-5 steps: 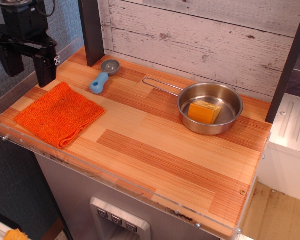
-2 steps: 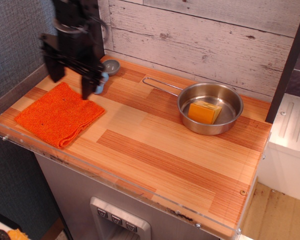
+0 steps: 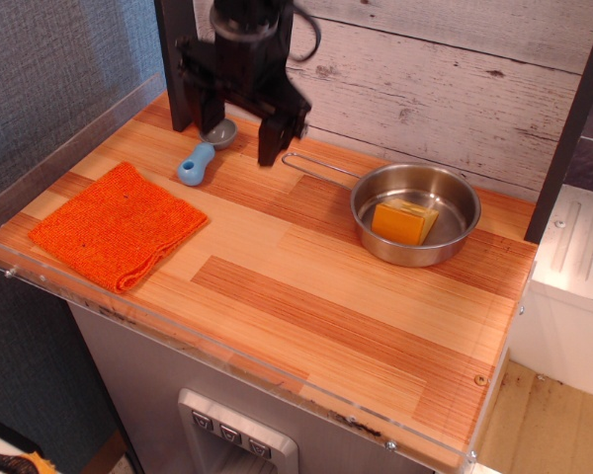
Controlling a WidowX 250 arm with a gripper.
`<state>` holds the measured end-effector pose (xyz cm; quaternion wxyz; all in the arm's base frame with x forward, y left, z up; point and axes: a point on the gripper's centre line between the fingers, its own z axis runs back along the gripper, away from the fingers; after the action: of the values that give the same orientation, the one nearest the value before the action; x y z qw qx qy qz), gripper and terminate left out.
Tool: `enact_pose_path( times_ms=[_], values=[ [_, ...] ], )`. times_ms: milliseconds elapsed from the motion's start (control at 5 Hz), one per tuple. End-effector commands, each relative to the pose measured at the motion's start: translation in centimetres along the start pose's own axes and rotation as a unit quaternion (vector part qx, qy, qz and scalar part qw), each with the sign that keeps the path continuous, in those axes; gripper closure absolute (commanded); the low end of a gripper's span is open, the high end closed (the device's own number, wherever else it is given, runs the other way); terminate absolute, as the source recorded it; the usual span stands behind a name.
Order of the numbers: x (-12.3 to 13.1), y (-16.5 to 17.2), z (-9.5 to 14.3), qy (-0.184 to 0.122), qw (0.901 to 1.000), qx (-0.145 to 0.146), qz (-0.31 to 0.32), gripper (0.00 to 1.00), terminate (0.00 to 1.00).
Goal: Place the cheese on top of the orange rag.
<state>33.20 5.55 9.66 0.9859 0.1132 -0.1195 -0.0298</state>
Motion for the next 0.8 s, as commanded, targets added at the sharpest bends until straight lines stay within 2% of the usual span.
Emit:
enact_pose_path(
  times_ms=[0,200,600],
  values=[
    [4.4,-4.0,1.7,-0.028,0.9965,-0.077,0.016,0.00,0.00],
    [5.5,-6.4,1.0,-0.016,0.9948,-0.100,-0.006,0.00,0.00],
    [5.4,-10.1,0.2,0.008,0.9924,-0.113,-0.048,0.00,0.00]
  ],
)
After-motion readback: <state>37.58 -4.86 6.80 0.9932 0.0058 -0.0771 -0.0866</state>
